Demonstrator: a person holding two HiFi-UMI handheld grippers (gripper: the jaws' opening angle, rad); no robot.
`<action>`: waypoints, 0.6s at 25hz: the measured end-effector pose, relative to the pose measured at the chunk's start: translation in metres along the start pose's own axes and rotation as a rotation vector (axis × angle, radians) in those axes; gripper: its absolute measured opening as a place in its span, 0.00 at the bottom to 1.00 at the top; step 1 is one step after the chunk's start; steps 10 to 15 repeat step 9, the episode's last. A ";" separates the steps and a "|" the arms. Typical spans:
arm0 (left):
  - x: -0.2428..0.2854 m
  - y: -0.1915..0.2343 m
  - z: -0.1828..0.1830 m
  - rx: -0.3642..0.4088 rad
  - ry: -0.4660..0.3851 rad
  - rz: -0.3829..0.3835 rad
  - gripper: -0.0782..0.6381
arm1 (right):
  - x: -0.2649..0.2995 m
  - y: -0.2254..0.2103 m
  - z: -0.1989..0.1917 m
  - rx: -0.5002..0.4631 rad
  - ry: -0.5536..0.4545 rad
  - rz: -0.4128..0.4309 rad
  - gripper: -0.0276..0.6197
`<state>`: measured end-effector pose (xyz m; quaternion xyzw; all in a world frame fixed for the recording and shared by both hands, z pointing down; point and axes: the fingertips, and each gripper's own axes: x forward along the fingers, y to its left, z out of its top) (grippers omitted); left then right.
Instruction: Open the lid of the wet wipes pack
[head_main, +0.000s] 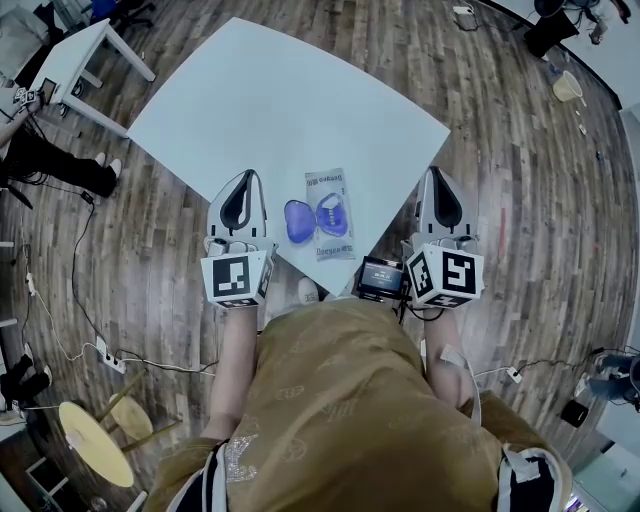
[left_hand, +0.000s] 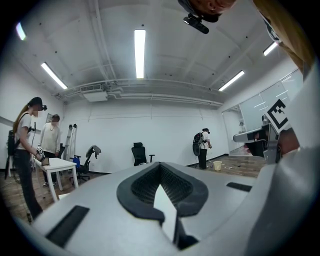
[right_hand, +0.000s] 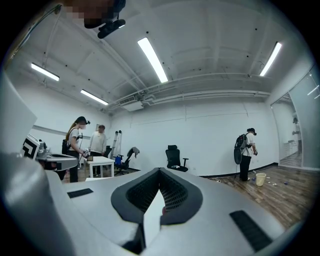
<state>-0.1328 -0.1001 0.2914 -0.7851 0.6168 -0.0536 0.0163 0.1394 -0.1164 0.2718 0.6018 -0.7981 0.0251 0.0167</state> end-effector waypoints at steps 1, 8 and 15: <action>0.000 -0.001 0.000 0.005 0.001 -0.003 0.11 | 0.000 0.000 0.000 -0.002 0.001 0.000 0.06; -0.001 -0.004 0.002 0.010 -0.002 -0.006 0.11 | -0.001 0.001 0.001 -0.005 -0.005 0.008 0.06; -0.002 -0.004 0.002 0.009 -0.003 -0.004 0.11 | -0.002 0.001 0.001 -0.004 -0.006 0.009 0.06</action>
